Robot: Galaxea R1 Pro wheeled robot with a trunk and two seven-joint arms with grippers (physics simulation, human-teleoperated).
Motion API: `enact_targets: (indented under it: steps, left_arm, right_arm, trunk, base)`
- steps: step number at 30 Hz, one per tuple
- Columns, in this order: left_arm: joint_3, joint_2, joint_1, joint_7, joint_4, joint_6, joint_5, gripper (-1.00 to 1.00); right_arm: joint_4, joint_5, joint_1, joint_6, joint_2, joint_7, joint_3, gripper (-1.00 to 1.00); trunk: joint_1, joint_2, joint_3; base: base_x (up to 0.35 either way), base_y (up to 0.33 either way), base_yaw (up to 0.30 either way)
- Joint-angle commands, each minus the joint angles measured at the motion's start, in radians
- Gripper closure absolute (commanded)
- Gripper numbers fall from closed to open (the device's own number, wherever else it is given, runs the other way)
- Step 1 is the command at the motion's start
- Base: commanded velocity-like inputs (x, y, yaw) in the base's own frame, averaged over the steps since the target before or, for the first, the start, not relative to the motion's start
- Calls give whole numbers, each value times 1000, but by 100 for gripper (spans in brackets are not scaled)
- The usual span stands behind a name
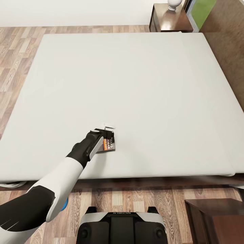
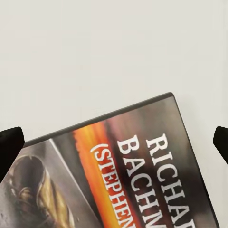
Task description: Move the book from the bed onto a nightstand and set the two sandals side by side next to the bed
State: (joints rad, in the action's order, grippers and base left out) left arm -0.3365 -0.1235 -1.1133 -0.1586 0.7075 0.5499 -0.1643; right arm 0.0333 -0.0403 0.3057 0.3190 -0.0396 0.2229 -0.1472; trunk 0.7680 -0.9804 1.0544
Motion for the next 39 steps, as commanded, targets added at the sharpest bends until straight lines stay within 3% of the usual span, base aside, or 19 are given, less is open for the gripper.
enact_targets:
  steps: [1, 11, 16, 35, 39]
  left_arm:
    - [-4, 1, 0, -9, 1, 4, -11, -100]
    - [-4, 1, 0, -9, 0, 4, -11, -100]
    - [-4, 1, 0, -8, 1, 4, -11, -100]
    - [-6, 2, 0, -8, 1, 4, -11, -100]
    - [-6, 2, 0, -8, 1, 4, -11, -100]
  right_arm:
    - [-2, -4, 1, 5, 0, 3, -8, -100]
    - [-3, -4, 1, 5, 0, 3, -8, -100]
    - [-3, -4, 0, 5, 0, 3, -8, -100]
    - [-1, -4, 0, 4, -1, 3, -8, -100]
    - [-1, -4, 0, 4, -2, 3, -8, -100]
  trunk:
    - [0, -1, 0]
    - [0, -1, 0]
    - [19, -36, 16]
    - [19, -36, 16]
    - [35, -64, 29]
  base:
    - [0, 0, 0]
    - [0, 0, 0]
    - [0, 0, 0]
    - [0, 0, 0]
    - [0, 0, 0]
